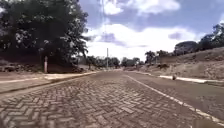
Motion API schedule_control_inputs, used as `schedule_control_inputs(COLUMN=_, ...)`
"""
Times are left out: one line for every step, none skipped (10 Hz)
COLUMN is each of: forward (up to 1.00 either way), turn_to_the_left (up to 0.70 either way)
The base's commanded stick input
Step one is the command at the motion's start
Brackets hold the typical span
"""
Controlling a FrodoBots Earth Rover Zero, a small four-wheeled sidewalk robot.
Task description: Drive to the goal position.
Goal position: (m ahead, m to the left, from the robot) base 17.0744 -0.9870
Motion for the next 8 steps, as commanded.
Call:
schedule_control_inputs(forward=0.70, turn_to_the_left=0.00)
schedule_control_inputs(forward=0.70, turn_to_the_left=0.00)
schedule_control_inputs(forward=0.70, turn_to_the_left=0.00)
schedule_control_inputs(forward=0.70, turn_to_the_left=0.00)
schedule_control_inputs(forward=0.70, turn_to_the_left=0.00)
schedule_control_inputs(forward=0.70, turn_to_the_left=0.00)
schedule_control_inputs(forward=0.70, turn_to_the_left=0.00)
schedule_control_inputs(forward=0.70, turn_to_the_left=0.00)
